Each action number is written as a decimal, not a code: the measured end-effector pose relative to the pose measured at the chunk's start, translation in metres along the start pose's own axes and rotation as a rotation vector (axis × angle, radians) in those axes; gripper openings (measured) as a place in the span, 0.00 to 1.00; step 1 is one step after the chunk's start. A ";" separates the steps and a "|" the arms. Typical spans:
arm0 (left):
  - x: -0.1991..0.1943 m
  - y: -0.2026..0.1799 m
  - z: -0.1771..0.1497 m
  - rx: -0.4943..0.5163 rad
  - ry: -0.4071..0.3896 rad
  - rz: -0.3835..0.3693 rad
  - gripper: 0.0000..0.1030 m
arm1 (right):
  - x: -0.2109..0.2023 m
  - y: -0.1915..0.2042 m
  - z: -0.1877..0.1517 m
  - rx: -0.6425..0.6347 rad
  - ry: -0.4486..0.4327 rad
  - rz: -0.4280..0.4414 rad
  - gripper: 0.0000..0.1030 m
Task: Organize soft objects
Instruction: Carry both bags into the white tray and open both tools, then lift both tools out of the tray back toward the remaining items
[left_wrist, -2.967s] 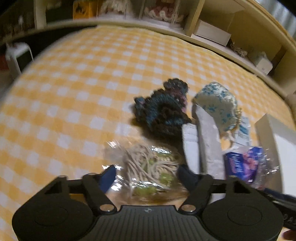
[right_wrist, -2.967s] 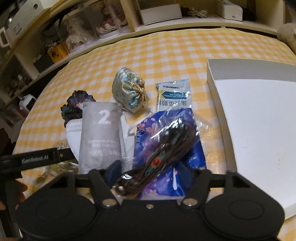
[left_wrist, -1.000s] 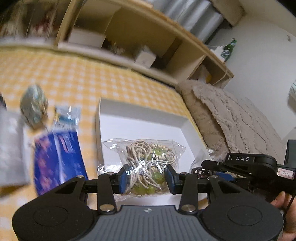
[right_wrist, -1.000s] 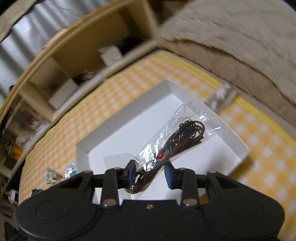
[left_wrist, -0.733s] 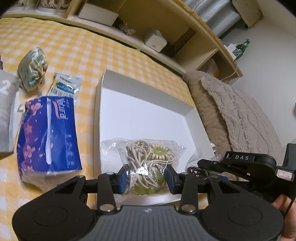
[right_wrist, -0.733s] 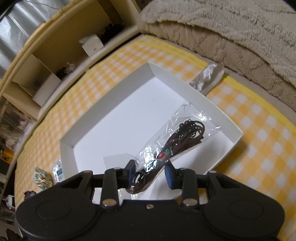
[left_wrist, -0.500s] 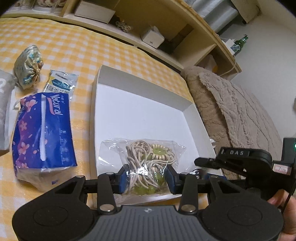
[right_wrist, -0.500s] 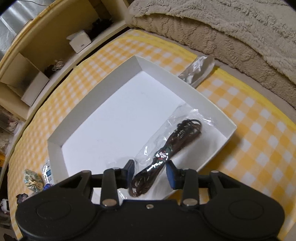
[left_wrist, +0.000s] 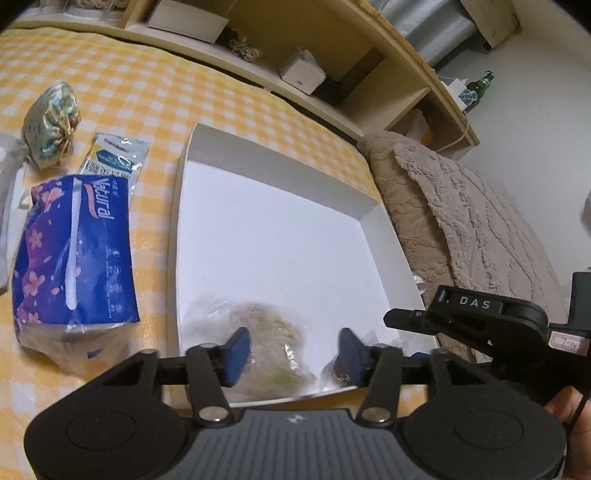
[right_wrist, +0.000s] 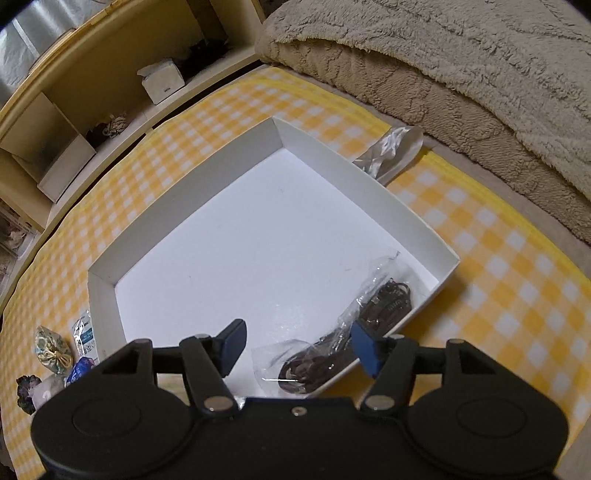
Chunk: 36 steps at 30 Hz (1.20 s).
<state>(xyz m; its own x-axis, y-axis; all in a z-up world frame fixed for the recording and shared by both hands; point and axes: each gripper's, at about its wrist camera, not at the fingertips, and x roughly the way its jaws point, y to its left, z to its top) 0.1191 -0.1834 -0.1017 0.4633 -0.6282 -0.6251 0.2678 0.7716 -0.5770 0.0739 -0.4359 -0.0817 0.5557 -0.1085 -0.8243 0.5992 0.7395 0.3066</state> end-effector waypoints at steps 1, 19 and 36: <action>-0.001 -0.002 0.000 0.005 0.000 0.001 0.62 | 0.000 0.000 0.000 0.000 0.000 -0.002 0.62; -0.051 -0.016 0.011 0.153 -0.020 0.133 0.93 | -0.026 0.013 -0.012 -0.060 -0.049 -0.022 0.80; -0.102 -0.003 0.031 0.245 -0.057 0.271 1.00 | -0.074 0.039 -0.036 -0.236 -0.175 0.000 1.00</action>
<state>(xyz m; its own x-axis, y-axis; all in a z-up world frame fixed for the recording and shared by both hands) 0.0977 -0.1187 -0.0202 0.5899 -0.3962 -0.7036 0.3199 0.9147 -0.2470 0.0358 -0.3755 -0.0260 0.6588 -0.2064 -0.7235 0.4599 0.8716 0.1700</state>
